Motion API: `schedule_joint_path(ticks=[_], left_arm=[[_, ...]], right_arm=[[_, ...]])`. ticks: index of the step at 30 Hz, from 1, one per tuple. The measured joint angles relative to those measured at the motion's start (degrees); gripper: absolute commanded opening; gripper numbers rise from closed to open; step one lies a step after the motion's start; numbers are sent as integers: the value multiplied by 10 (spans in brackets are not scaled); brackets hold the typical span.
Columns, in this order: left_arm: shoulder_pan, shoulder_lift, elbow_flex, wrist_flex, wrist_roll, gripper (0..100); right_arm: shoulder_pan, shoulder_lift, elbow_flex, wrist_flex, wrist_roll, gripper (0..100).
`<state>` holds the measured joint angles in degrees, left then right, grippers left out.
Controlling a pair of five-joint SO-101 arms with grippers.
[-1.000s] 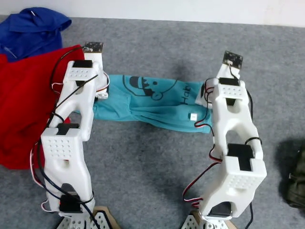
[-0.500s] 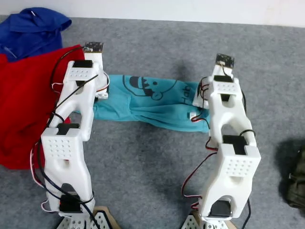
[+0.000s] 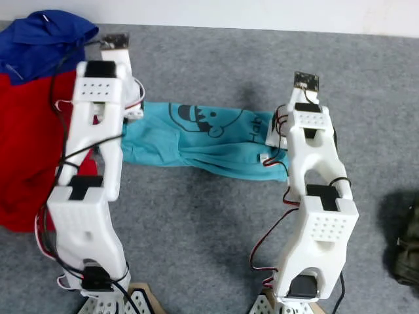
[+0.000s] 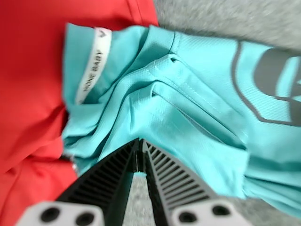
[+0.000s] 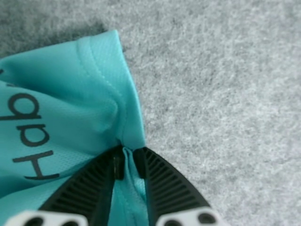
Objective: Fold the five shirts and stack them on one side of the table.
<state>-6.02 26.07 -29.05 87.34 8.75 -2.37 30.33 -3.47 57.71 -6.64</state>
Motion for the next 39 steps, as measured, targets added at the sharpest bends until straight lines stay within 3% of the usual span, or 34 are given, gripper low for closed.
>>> schedule_joint_path(ticks=[14,24,30,36,39], left_arm=[[-62,-61,4,11,84,7],[-62,-61,78,-62,84,7],[-62,-61,81,-66,84,7],[-36,-61,81,-66,86,7],[10,-61,81,-66,84,7]], right_arm=[[116,8,-32,-2,31,8],[246,11,-74,-2,81,8],[217,11,-62,-2,82,19],[180,9,-38,-7,99,219],[164,7,-31,-7,110,234]])
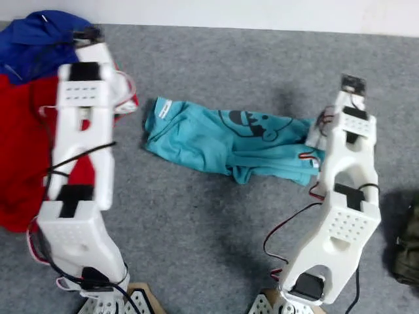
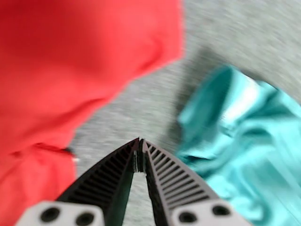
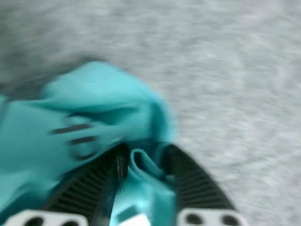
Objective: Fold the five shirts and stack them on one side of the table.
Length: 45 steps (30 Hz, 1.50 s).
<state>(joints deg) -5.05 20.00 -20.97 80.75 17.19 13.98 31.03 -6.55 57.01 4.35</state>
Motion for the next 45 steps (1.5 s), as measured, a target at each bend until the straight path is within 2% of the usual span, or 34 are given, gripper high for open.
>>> schedule_joint_path(ticks=[6,12,17,28,33,38,45], left_arm=[[84,21,0,-25,0,7],[106,128,-17,-66,0,7],[102,191,-61,-60,0,6],[0,262,-175,-55,1,6],[-13,265,-185,-55,2,6],[-16,265,-185,-52,1,6],[-13,216,-286,84,0,6]], right_arm=[[-1,1,4,0,-1,234],[17,1,2,0,-49,234],[18,1,2,0,-53,234],[19,1,3,-1,-53,234],[19,1,3,7,-53,237],[18,-4,2,55,-11,239],[16,-98,15,84,22,239]])
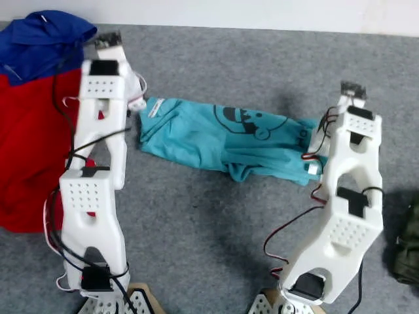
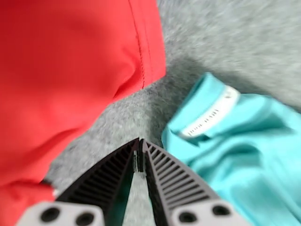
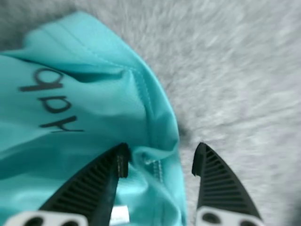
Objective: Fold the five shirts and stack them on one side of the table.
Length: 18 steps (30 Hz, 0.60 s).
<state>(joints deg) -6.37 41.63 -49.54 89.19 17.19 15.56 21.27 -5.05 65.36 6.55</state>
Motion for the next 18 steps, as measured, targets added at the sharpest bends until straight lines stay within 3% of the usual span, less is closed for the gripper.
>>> schedule_joint_path(ticks=[7,11,18], left_arm=[[53,-26,-9,50,-16,6],[90,29,8,39,-60,6],[110,69,13,10,-74,6]], right_arm=[[-32,-131,81,15,9,239],[-33,-169,140,15,9,239],[-34,-179,197,-7,9,238]])
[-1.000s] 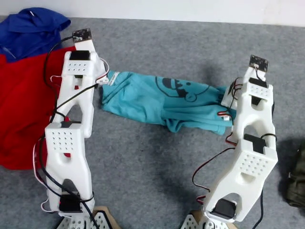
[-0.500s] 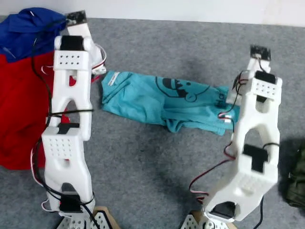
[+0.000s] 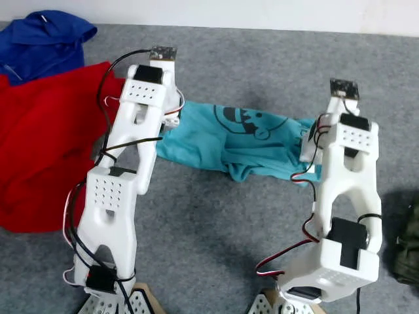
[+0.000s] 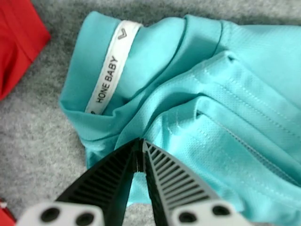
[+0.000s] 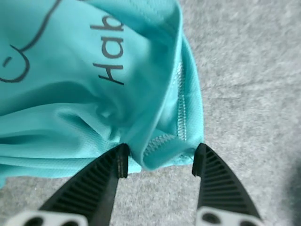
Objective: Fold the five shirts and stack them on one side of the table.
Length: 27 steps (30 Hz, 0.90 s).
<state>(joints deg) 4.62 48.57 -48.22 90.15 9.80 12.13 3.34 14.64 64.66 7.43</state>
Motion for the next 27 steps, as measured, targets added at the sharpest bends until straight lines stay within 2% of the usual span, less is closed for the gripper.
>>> schedule_joint_path(ticks=[6,20,27], left_arm=[[-3,29,0,-3,-2,6],[-118,50,0,-36,-1,6],[-135,52,-15,-41,-1,6]], right_arm=[[5,0,41,-44,0,238],[25,0,42,-49,0,238],[-6,0,42,-49,-14,238]])
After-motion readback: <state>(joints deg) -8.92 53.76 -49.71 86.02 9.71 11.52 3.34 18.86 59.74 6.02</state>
